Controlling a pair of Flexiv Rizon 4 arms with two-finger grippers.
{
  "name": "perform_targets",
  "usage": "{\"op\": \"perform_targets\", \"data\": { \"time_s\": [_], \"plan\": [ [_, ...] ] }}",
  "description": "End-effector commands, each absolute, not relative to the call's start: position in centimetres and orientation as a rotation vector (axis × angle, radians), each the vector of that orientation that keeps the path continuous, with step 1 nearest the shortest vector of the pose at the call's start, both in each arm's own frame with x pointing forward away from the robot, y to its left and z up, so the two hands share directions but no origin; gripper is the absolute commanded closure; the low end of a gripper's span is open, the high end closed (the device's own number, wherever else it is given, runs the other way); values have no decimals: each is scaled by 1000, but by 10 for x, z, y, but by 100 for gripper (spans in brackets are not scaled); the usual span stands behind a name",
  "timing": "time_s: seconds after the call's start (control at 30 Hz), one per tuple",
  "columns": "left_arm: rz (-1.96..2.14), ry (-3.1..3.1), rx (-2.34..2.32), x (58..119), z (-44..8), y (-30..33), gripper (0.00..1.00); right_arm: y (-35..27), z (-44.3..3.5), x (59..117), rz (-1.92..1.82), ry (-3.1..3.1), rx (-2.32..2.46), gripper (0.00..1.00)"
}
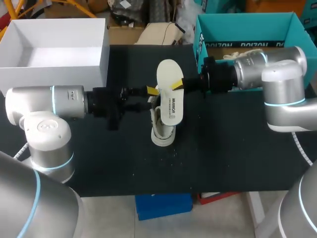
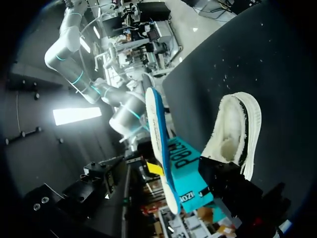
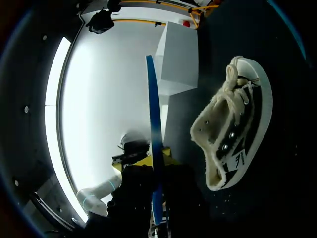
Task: Take the shoe out of the shoebox, open the shoe tongue, remove and reinsert the insole, then place the shoe into the shoebox
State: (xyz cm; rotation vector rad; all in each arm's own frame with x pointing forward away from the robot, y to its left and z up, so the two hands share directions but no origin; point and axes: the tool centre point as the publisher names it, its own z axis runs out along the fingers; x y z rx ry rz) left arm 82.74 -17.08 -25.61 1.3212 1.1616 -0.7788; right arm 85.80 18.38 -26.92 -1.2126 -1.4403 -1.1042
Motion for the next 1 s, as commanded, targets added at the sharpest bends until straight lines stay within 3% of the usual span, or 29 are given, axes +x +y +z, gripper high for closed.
{"op": "perform_targets", "data": {
  "time_s": [0.03,0.13,0.2,0.77,0.93,1.0],
  "plan": [
    [-795,1145,1325,847,-261,-191,9,185,-269,858,-1103,-1441,-1214,100],
    [-803,1130,1311,851,-264,-198,22,185,-269,858,-1103,-1441,-1214,100],
    [-811,1117,1278,853,-267,-202,52,185,-269,858,-1103,-1441,-1214,100],
    [-878,1060,1213,851,-273,-220,56,185,-269,858,-1103,-1441,-1214,100],
    [-878,1047,1206,852,-270,-222,62,185,-269,858,-1103,-1441,-1214,100],
    [-877,1042,1206,853,-268,-223,76,185,-269,858,-1103,-1441,-1214,100]
  ]
}}
